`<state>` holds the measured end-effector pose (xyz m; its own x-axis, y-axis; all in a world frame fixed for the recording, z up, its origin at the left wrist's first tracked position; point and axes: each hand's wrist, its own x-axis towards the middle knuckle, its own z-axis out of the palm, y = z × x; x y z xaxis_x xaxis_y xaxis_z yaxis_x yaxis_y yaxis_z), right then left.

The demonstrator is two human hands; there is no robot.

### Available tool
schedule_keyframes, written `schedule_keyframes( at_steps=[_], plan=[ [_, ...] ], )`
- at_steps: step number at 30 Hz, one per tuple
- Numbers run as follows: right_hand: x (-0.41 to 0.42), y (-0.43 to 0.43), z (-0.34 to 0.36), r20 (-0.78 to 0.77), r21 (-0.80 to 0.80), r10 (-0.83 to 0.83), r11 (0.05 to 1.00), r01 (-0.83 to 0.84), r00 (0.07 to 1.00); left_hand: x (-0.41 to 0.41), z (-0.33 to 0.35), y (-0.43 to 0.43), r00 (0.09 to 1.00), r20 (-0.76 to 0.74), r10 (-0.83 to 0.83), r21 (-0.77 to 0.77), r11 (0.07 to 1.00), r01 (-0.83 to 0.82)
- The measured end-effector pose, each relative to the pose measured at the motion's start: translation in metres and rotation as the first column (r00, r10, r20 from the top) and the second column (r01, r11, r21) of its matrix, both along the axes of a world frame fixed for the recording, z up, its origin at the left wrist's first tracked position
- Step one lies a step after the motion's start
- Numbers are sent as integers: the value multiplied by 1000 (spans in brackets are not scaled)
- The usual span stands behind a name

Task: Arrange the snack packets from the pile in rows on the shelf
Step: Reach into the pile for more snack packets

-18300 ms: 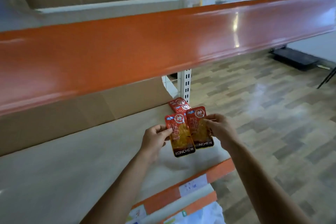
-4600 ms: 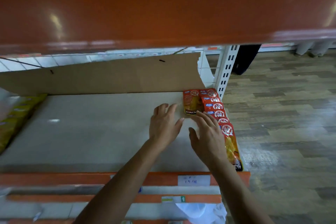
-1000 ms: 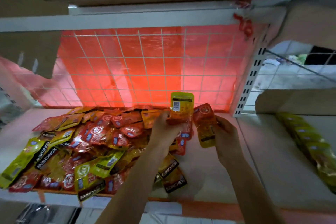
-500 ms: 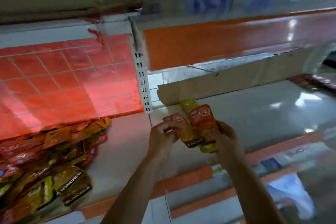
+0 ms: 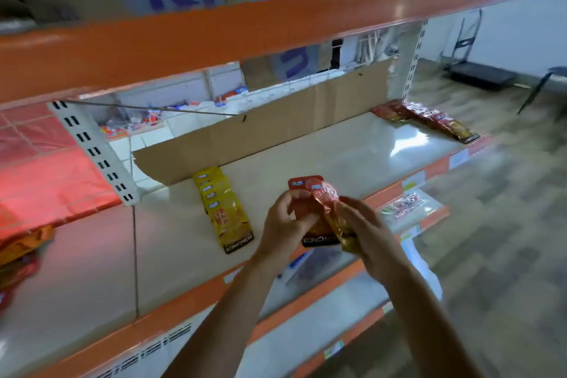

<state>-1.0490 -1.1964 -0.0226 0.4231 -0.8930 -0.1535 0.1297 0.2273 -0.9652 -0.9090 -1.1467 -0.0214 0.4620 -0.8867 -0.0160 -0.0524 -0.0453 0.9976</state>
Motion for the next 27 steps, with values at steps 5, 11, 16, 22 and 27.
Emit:
schedule_keyframes(
  at_steps=[5,11,16,22,27],
  plan=[
    [-29,-32,-6,-111,-69,33,997,-40,993,-36,3,-46,986,124,-111,3,994,112],
    [-62,-106,-10,-26,29,-213,976,214,977,-63,-6,-128,987,62,-149,-22,988,150],
    [-82,-180,-8,-141,-6,-329,944,331,934,-78,-6,-210,987,-116,-112,69,990,120],
    [-94,-255,-6,-219,-74,-414,910,407,884,-81,-11,-289,987,-88,-133,174,974,146],
    [-99,-300,-5,-271,-90,-442,896,434,855,-85,-17,-335,974,-207,-96,232,962,144]
  ],
)
